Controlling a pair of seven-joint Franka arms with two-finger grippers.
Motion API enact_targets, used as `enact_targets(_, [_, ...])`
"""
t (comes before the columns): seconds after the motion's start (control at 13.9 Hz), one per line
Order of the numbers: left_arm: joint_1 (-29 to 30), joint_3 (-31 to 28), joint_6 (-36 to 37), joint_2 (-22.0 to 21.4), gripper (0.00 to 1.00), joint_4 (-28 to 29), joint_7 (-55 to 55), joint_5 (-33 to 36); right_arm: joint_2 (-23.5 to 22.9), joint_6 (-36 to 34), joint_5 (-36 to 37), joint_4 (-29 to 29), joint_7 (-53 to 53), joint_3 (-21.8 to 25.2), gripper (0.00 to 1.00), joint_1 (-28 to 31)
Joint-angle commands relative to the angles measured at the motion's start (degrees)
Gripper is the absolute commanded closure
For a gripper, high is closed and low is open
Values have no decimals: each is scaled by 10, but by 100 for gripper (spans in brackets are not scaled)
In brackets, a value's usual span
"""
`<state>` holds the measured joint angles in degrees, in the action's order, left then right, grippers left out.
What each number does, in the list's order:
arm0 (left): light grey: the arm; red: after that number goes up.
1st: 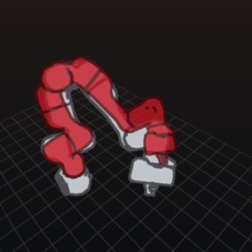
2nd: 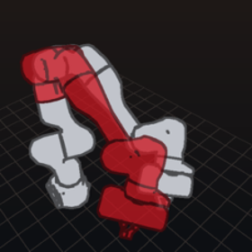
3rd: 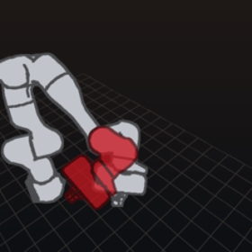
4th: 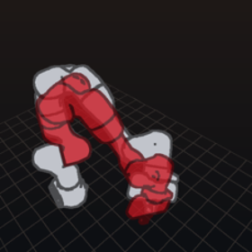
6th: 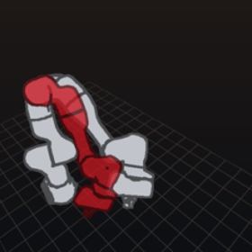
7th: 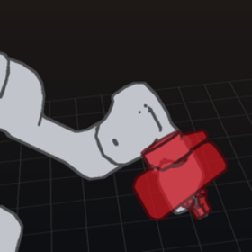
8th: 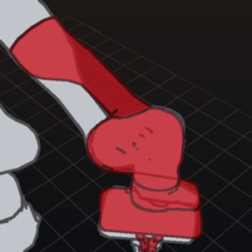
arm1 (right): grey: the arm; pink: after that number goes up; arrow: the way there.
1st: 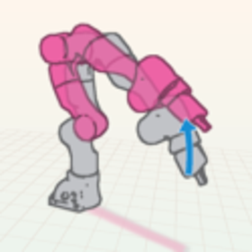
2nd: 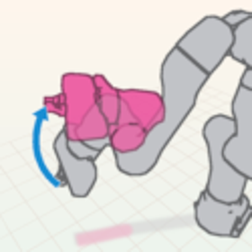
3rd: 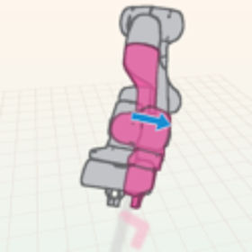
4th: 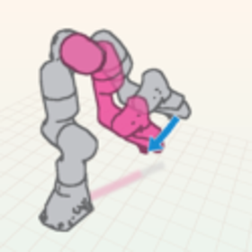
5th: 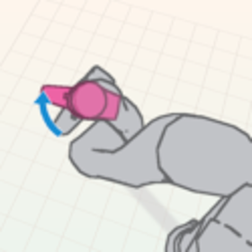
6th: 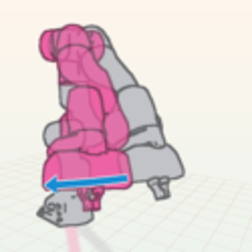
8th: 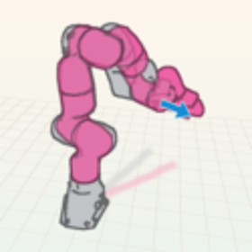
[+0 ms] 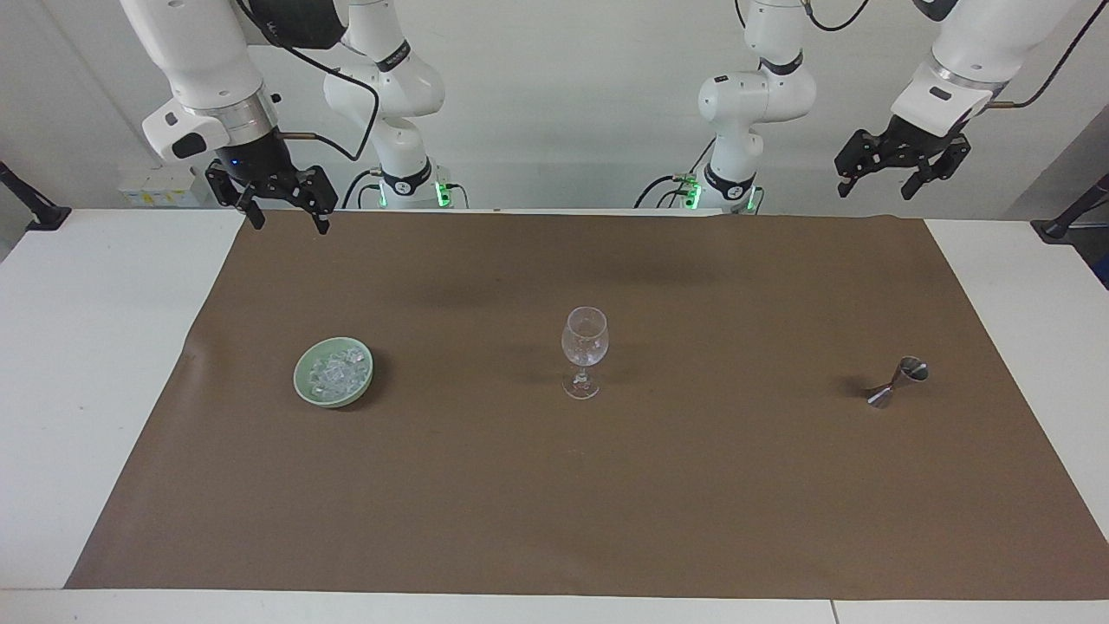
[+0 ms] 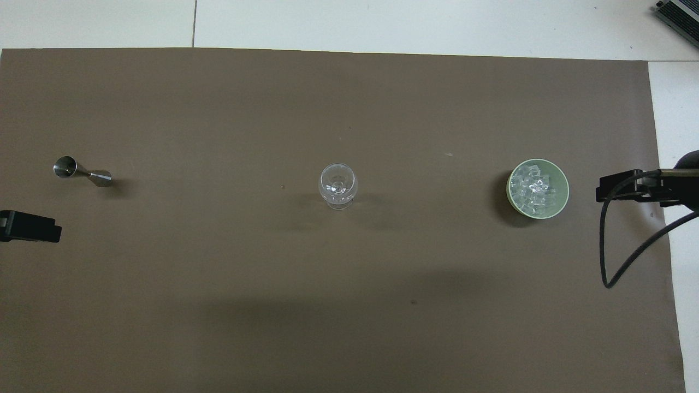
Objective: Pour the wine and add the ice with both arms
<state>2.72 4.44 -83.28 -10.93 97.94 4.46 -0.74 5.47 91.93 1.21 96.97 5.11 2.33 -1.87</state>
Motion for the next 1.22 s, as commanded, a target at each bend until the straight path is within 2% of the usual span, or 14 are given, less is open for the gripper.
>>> enact_targets(0.0, [0,-2,-13,-18,0,23,8,-6,2,-15,8,-8,-18,7,0,7])
enact_targets(0.5, [10,-3,-12,-16,0,17,-32,-6,21,-19,-2,-14,-20,3,0,6])
enact_targets(0.72, [13,-3,-17,-17,0,20,-140,-9,25,-4,1,-2,-19,0,0,-2])
enact_targets(0.93, [21,-9,-28,-20,0,30,-208,-34,27,1,5,7,-19,0,0,-2])
enact_targets(1.15, [73,-9,-55,-44,0,75,-265,-94,28,2,6,17,-17,0,0,-2])
